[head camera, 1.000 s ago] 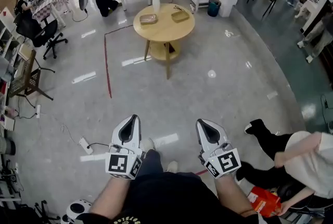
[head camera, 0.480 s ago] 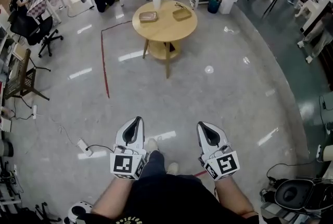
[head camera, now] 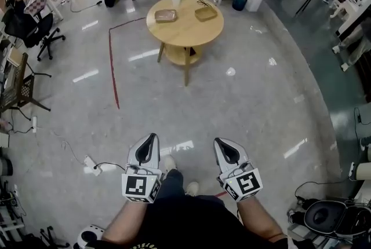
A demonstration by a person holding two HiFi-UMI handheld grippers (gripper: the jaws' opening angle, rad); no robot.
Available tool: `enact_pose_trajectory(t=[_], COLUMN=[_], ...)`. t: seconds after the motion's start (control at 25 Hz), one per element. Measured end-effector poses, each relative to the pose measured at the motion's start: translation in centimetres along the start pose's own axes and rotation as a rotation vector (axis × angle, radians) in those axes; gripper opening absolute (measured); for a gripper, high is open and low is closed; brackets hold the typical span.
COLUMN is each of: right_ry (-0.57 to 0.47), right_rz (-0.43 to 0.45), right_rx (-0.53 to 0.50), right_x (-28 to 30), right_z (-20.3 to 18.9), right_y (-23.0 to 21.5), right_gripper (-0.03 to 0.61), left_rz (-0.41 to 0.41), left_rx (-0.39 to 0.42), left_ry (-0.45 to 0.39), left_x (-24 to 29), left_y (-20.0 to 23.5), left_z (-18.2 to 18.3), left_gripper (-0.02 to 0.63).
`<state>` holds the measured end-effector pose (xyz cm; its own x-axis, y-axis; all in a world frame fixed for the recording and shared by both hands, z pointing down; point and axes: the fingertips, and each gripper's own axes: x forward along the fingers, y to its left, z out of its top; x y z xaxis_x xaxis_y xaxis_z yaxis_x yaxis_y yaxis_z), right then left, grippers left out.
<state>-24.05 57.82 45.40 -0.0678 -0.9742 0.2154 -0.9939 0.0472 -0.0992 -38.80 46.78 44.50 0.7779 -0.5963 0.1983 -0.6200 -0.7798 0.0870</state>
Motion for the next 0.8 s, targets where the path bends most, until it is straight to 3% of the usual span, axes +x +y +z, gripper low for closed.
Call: enact_pose_trajectory(t=[0.8], right_ry=[-0.022], right_rz=[-0.077], right_rx=[0.006], right_x=[11.6], right_z=[5.7], right_y=[-0.9], right_gripper=[-0.009], left_rz=[-0.15], left_rx=[0.0], left_ry=[-0.016], left_x=[9.8], left_y=[7.4], left_z=[4.8], left_gripper=[0.002])
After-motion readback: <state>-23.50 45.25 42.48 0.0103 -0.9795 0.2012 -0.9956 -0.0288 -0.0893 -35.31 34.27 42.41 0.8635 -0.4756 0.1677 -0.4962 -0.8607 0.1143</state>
